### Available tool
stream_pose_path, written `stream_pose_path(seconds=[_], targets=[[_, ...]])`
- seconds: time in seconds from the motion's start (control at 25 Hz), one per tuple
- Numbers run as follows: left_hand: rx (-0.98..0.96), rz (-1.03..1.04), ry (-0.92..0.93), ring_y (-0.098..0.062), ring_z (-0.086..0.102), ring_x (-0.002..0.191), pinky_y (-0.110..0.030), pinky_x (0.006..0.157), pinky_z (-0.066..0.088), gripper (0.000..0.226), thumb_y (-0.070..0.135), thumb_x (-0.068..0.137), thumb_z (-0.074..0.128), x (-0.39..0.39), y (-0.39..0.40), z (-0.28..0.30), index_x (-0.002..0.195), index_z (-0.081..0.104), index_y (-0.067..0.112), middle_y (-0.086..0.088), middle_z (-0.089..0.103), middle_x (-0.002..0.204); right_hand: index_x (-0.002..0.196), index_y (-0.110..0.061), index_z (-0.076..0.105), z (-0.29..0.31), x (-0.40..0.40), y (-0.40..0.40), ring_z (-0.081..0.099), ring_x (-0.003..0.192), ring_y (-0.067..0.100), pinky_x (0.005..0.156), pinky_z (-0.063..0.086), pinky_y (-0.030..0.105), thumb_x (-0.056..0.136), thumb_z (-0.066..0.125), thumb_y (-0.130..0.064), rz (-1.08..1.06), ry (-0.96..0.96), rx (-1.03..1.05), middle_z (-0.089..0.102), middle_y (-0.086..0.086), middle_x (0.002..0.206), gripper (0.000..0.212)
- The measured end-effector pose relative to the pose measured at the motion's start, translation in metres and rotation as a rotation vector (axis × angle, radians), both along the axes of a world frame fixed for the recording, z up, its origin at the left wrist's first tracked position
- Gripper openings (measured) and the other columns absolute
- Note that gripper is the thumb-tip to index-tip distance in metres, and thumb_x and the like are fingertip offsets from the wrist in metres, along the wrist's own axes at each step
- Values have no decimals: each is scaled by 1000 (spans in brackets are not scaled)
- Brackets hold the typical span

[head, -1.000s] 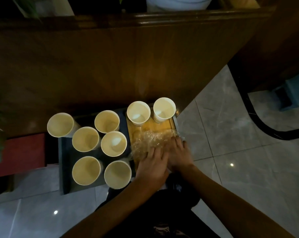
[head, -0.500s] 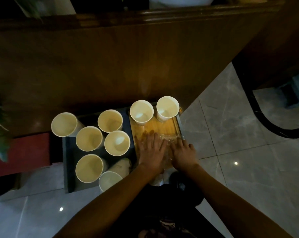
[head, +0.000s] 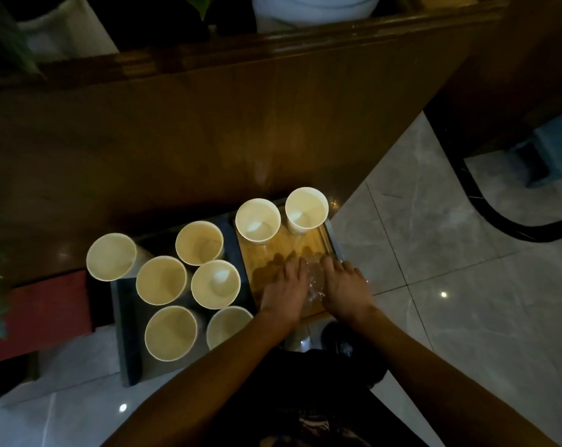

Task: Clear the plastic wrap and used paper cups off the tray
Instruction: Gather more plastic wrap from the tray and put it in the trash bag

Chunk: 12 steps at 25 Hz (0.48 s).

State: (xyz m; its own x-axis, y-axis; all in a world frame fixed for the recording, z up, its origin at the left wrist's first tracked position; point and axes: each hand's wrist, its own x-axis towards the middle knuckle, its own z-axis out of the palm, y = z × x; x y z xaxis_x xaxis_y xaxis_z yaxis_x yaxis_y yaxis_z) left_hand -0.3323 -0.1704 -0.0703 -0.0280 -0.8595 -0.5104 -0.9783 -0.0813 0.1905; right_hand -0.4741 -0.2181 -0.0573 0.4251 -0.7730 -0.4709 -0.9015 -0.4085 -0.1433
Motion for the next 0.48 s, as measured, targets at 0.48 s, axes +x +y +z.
stream_pose_path(seconds=[0.48], targets=[[-148, 13, 110, -27, 61, 100, -37, 71, 54, 28, 27, 89, 64, -3, -22, 27, 116, 62, 21, -9, 48, 123, 131, -16, 51, 6, -30, 10, 37, 136, 43, 107, 41, 56, 70, 63, -73, 18, -150, -115, 42, 19, 149, 85]])
